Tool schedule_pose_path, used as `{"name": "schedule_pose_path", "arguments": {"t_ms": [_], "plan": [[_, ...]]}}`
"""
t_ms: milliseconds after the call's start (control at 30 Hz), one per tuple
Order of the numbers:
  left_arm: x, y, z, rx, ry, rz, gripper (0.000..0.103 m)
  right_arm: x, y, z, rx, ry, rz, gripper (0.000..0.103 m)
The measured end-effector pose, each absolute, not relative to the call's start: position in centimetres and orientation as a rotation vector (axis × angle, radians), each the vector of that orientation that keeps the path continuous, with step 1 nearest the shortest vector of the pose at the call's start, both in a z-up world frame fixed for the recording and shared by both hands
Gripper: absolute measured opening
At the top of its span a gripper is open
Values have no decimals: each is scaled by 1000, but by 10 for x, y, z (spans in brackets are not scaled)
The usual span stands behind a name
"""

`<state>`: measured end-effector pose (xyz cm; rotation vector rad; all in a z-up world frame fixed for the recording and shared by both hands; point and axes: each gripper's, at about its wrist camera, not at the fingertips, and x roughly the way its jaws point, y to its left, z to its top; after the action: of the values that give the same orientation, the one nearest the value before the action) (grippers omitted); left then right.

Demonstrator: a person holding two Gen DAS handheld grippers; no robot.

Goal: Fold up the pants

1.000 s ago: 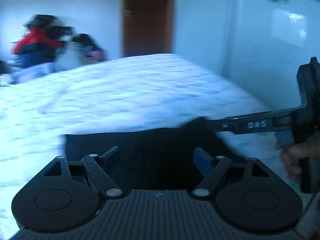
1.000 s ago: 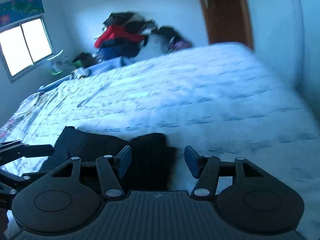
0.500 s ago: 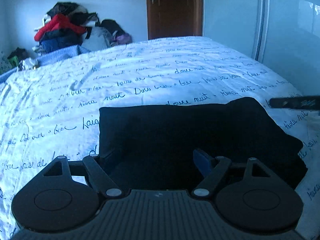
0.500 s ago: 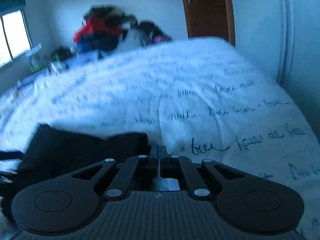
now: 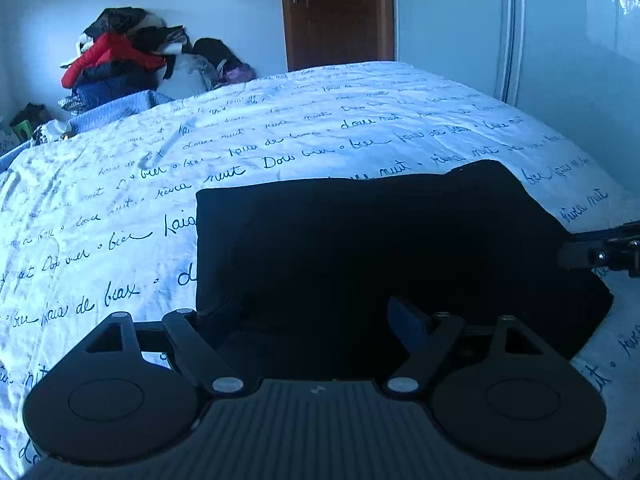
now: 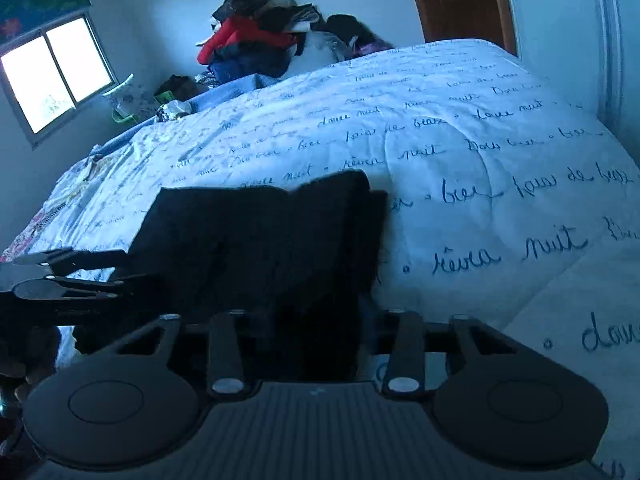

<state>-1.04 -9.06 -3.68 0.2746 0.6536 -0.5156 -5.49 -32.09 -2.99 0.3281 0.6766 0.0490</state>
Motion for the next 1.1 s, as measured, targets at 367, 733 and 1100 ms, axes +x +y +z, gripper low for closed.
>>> {"name": "schedule_pose_path", "arguments": {"t_ms": [367, 733, 1100], "plan": [[-12, -89, -32, 245, 673, -516, 83, -86, -346, -30, 466, 645, -10, 8], [-10, -89, -33, 234, 682, -509, 84, -94, -384, -61, 962, 612, 57, 39], [-11, -94, -32, 244, 676, -521, 84, -88, -374, -54, 1049, 530, 180, 59]]}}
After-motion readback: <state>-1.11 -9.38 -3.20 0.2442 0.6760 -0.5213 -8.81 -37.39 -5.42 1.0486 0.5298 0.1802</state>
